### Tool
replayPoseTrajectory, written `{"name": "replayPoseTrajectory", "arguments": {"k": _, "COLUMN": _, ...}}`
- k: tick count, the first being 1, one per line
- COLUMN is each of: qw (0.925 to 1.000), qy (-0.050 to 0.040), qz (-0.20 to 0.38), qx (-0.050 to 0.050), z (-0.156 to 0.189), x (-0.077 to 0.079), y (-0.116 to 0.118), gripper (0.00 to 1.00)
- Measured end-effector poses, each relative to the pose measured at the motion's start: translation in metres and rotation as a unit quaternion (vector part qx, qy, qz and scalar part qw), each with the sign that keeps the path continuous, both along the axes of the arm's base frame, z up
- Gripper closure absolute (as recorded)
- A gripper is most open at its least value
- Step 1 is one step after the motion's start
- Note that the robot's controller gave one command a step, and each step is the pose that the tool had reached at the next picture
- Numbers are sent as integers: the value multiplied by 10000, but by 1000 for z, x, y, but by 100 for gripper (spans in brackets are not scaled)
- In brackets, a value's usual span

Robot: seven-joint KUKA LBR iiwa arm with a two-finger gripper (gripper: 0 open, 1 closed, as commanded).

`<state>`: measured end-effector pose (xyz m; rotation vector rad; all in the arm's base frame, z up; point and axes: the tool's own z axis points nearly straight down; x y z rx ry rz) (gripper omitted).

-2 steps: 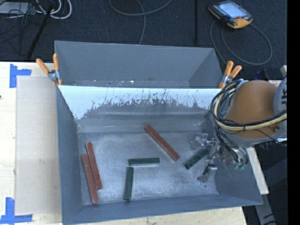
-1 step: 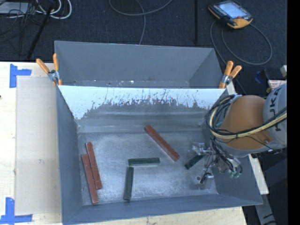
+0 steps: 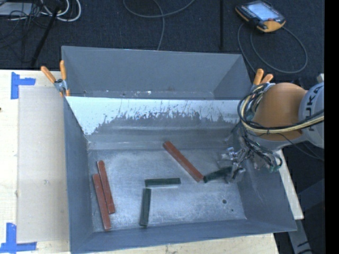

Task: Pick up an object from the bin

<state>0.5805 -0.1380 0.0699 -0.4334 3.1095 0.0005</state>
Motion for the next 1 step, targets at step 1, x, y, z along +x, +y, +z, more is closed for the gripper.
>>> {"name": "replayPoseTrajectory", "arguments": {"k": 1, "qw": 10000, "qy": 0, "qz": 1, "qx": 0, "z": 0, "x": 0, "y": 0, "gripper": 100}}
